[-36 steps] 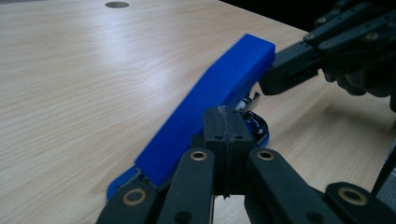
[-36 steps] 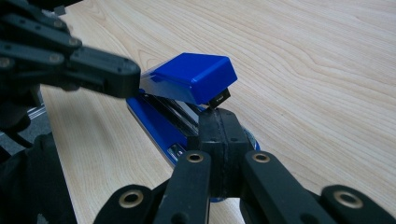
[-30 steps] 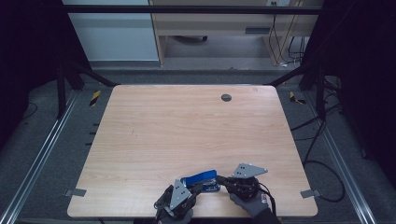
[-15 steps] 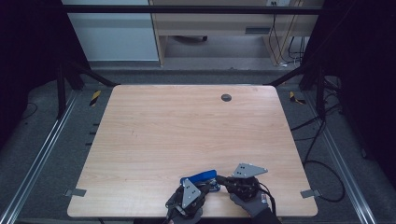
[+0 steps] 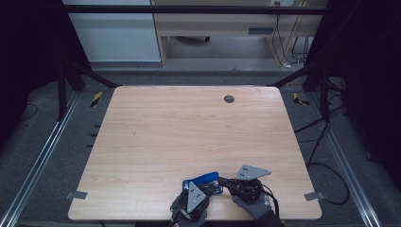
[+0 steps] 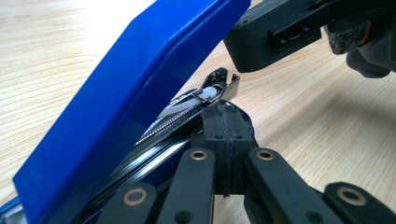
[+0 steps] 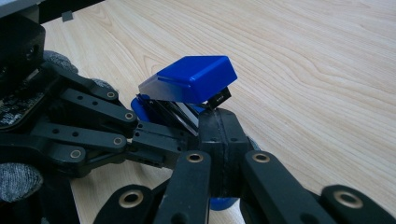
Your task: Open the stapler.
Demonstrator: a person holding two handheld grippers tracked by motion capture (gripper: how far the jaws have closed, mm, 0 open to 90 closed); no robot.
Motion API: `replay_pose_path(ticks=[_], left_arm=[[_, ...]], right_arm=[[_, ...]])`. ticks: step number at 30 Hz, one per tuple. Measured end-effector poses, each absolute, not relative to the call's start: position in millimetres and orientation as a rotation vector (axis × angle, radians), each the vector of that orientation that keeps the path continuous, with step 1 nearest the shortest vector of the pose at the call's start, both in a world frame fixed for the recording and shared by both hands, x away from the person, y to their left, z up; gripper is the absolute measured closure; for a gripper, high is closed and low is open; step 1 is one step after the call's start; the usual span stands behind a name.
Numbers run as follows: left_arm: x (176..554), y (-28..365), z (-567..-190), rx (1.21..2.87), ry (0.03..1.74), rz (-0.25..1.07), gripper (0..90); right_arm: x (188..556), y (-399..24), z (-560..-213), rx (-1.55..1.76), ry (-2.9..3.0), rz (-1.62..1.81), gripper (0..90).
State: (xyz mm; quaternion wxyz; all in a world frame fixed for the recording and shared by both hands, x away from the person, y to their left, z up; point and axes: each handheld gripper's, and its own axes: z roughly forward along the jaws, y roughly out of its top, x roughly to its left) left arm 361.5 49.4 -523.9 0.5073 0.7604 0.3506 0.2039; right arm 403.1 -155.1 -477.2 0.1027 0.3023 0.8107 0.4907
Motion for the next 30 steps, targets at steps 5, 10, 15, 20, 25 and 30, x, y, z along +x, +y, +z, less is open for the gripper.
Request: replay_pose_path(ticks=[5, 10, 15, 20, 25, 30], left_arm=[[360.3, 46.9, -525.0, 1.816, 0.872, 0.509, 89.9], [355.4, 41.7, -526.5, 1.790, 0.912, 0.556, 89.8], [351.7, 36.6, -526.9, 1.776, 0.939, 0.588, 89.9], [344.5, 29.5, -528.8, 1.754, 0.974, 0.667, 89.9], [339.9, 25.2, -530.6, 1.737, 0.982, 0.691, 89.9], [337.6, 23.0, -532.0, 1.726, 0.990, 0.713, 89.9]], right_arm=[[403.6, -154.4, -477.4, 0.893, 2.395, 1.448, 90.0], [403.9, -153.9, -477.3, 0.889, 2.396, 1.450, 90.0], [404.2, -153.7, -477.3, 0.889, 2.399, 1.448, 90.0], [404.4, -153.6, -477.4, 0.889, 2.398, 1.450, 90.0], [404.5, -153.5, -477.1, 0.883, 2.397, 1.453, 90.0], [404.5, -153.4, -476.7, 0.880, 2.394, 1.467, 90.0]])
